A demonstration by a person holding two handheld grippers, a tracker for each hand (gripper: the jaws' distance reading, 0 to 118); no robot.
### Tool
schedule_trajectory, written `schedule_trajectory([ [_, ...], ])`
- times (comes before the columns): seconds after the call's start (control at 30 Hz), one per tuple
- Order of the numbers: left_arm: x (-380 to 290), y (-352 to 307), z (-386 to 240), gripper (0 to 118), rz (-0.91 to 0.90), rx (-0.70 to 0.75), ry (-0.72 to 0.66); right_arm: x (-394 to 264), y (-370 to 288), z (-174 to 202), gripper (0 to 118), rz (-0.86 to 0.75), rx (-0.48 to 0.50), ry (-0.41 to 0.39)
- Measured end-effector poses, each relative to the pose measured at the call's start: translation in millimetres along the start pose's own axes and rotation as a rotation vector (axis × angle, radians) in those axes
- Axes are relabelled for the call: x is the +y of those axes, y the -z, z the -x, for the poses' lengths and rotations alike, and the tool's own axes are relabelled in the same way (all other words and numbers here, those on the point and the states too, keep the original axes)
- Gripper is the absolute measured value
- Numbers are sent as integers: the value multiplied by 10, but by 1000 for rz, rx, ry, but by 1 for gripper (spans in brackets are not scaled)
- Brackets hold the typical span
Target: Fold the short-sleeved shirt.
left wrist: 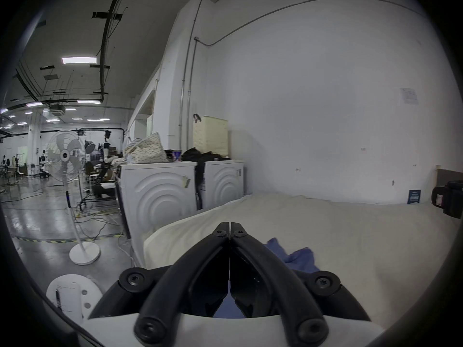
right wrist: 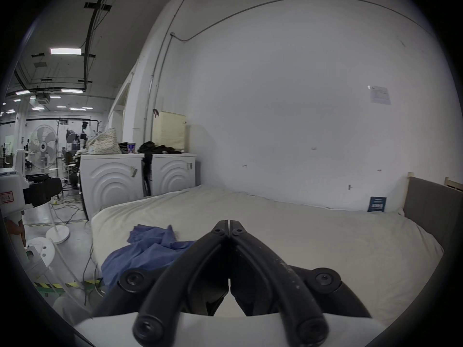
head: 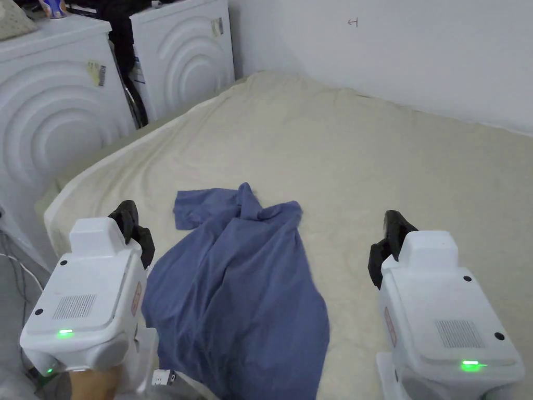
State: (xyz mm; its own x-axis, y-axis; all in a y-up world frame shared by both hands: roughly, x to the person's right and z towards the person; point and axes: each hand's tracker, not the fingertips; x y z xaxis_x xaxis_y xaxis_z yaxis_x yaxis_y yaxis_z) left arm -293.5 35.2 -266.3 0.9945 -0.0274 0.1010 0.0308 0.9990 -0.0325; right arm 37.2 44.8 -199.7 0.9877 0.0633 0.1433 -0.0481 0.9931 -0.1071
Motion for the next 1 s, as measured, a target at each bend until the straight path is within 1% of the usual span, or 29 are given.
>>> schedule_trajectory([
  [0.17,-45,9,125,0,16,25,1,14,66,132,1,5,35,-7],
  [0.37,-100,198,22,0,63,-37,-1,16,85,35,1,7,20,-19],
  [0.47,-165,416,-114,1,161,-96,15,2,94,-67,1,15,-3,-24],
  [0.6,-329,789,-318,1,339,-175,26,-47,117,-219,1,36,-46,-36],
  [0.67,-436,1035,-441,6,413,-201,35,-83,144,-309,1,50,-67,-39],
  [0.7,-498,1151,-510,18,459,-220,53,-103,161,-352,1,60,-79,-41],
  [0.73,-568,1258,-570,36,483,-227,65,-120,174,-387,1,68,-88,-42],
  [0.77,-636,1383,-627,62,546,-243,84,-145,194,-429,1,78,-98,-44],
  [0.8,-702,1484,-668,92,588,-246,86,-167,210,-465,1,86,-107,-45],
  [0.83,-791,1600,-717,106,627,-232,74,-195,226,-505,1,94,-117,-47],
  [0.87,-865,1702,-761,113,679,-234,76,-228,244,-542,1,104,-128,-49],
  [1.0,-1205,2026,-870,115,784,-217,70,-346,270,-675,2,129,-167,-46],
])
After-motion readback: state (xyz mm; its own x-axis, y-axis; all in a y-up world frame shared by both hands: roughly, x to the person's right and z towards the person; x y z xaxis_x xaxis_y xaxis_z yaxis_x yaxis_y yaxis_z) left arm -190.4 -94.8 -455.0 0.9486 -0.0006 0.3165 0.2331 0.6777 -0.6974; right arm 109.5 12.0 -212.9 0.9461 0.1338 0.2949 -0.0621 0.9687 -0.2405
